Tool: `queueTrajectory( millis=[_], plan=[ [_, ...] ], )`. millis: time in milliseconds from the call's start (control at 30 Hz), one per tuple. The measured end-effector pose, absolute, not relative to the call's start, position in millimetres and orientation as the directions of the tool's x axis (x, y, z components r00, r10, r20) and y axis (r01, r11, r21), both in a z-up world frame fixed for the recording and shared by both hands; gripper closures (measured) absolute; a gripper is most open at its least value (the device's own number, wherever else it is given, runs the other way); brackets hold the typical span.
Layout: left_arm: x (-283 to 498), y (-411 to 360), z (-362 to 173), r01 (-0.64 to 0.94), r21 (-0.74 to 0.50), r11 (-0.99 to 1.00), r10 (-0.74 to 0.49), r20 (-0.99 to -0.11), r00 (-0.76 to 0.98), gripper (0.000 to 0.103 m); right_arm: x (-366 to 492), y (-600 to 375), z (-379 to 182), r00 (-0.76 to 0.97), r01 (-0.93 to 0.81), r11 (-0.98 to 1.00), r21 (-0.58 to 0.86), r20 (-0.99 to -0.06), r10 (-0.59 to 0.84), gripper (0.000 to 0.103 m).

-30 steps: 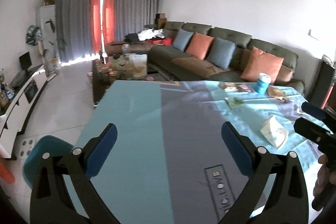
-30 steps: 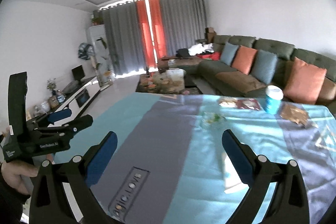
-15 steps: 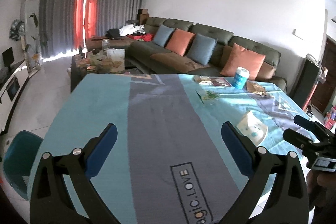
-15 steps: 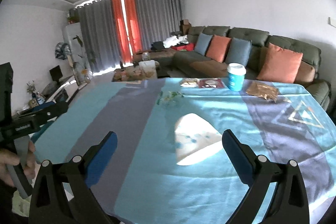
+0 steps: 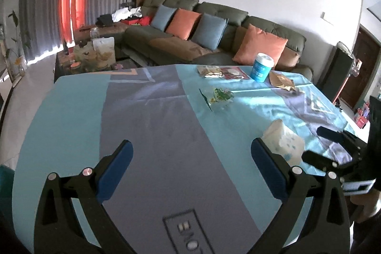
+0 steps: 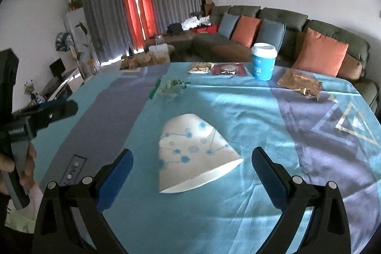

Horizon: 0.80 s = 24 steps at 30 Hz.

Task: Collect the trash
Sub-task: 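Grasp the white blue-dotted paper cup with the right gripper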

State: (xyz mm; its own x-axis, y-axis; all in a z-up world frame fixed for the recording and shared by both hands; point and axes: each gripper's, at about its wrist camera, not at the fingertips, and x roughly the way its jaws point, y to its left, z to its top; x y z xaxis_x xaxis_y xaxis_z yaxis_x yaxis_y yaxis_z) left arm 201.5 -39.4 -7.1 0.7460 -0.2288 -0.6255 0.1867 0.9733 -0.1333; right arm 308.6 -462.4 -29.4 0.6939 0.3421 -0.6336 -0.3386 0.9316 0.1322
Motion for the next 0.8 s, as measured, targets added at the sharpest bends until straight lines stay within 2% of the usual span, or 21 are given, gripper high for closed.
queueTrajectory(
  millis=[500, 800],
  plan=[
    [257, -66, -20, 0.216, -0.140, 0.966, -0.253, -0.669, 0.699, 0.005, 355, -446, -53, 0.567, -0.436, 0.896, 0.082, -0.748, 0.344, 0.007],
    [279, -70, -31, 0.207, -0.147, 0.967, -0.250, -0.689, 0.680, 0.005, 363, -440, -65, 0.517, -0.465, 0.882, 0.081, -0.783, 0.345, 0.009]
  ],
)
